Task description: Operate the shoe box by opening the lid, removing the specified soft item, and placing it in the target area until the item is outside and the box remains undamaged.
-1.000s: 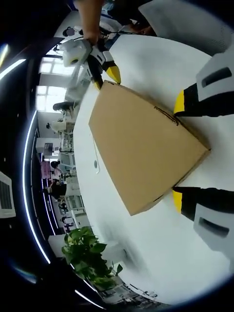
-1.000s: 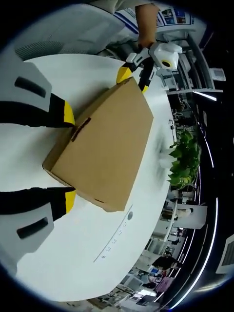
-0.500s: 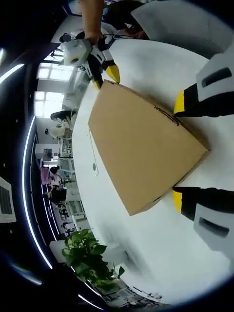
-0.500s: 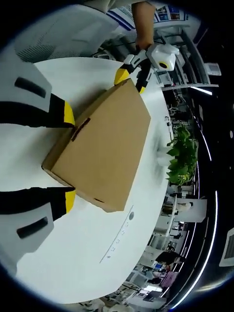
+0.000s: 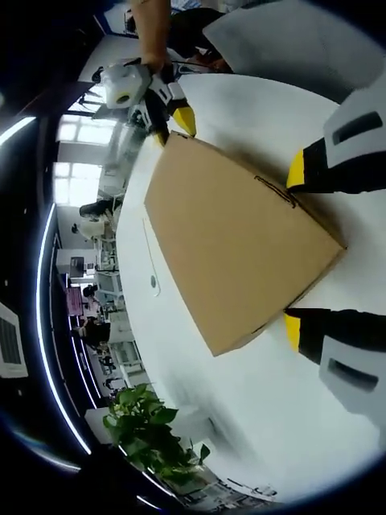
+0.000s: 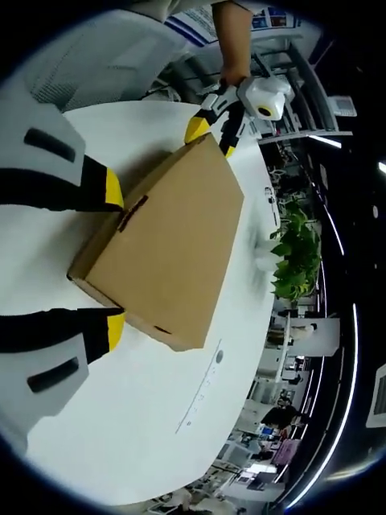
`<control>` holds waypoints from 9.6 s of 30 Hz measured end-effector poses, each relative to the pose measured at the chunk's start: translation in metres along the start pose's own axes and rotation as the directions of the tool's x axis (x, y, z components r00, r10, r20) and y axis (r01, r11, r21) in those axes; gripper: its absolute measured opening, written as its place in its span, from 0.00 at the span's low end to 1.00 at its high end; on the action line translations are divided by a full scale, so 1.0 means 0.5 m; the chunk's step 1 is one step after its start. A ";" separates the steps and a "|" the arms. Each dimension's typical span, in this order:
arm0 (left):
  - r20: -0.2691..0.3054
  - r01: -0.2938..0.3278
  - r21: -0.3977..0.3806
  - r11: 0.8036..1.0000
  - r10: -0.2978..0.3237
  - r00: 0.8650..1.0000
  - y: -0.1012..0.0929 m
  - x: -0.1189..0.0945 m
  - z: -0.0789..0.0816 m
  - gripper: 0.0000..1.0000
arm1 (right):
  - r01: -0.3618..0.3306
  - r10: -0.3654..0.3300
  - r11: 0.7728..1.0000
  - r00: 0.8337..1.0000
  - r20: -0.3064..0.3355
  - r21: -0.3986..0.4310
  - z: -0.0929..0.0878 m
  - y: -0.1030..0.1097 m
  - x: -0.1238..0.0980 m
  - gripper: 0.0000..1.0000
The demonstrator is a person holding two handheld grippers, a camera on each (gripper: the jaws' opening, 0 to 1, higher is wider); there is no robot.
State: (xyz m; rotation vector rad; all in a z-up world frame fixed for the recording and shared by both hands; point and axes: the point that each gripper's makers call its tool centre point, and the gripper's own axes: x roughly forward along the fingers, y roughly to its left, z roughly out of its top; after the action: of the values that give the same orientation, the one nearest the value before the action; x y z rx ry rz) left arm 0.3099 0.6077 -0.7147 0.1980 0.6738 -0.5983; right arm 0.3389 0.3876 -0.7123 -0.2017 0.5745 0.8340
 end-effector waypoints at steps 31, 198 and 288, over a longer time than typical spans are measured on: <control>-0.034 0.053 0.063 0.997 -0.050 0.998 0.042 -0.076 -0.065 0.57 | -0.026 0.024 0.999 0.999 0.044 0.041 -0.009 0.139 -0.010 0.40; 0.135 -0.230 -0.274 0.934 0.274 0.952 0.320 -0.013 0.209 0.05 | 0.215 -0.210 0.976 0.971 0.115 -0.028 0.183 -0.104 0.057 0.04; -0.088 -0.121 -0.276 0.954 0.101 0.991 0.097 -0.018 0.064 0.27 | 0.066 -0.063 0.988 0.998 -0.022 0.141 0.089 -0.016 -0.041 0.40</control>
State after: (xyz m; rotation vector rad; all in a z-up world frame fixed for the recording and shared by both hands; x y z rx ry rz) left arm 0.3493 0.6395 -0.6850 -0.0076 0.8046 -0.3833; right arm 0.3516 0.3865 -0.6645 -0.0972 0.6379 0.7262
